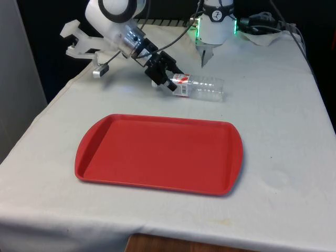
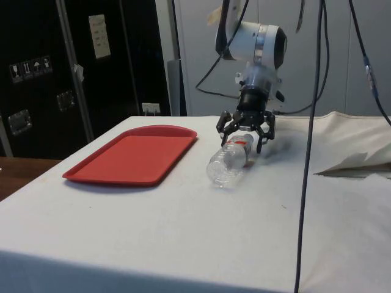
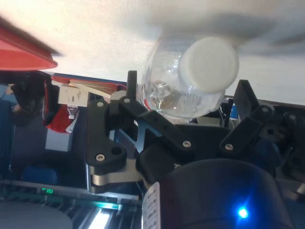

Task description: Place the bottle upright on the tray.

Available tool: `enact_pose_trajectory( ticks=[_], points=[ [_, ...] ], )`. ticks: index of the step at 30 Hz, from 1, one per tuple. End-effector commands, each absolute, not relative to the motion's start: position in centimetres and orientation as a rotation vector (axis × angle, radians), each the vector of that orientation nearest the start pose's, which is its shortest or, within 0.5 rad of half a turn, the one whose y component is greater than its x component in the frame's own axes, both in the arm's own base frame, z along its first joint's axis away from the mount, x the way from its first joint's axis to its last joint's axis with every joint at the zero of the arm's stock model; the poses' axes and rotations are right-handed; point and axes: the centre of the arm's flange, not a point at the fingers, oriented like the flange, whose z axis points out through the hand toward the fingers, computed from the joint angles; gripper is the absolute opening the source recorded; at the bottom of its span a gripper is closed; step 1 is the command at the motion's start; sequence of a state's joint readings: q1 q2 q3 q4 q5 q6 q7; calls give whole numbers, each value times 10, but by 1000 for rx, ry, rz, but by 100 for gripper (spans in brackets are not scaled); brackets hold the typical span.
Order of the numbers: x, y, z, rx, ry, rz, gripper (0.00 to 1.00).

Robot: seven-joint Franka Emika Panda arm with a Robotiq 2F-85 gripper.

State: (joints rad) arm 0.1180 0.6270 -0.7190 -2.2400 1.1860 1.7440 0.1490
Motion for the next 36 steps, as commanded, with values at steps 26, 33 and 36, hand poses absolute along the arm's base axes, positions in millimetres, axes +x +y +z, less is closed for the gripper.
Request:
enact_pose_trajectory(
  ticks=[26,33,36],
  points=[
    [415,-220,123,-1611,1683,706,100],
    [410,-220,120,-1612,1667,708,100],
    [410,-220,120,-1613,1667,709,100]
  ],
)
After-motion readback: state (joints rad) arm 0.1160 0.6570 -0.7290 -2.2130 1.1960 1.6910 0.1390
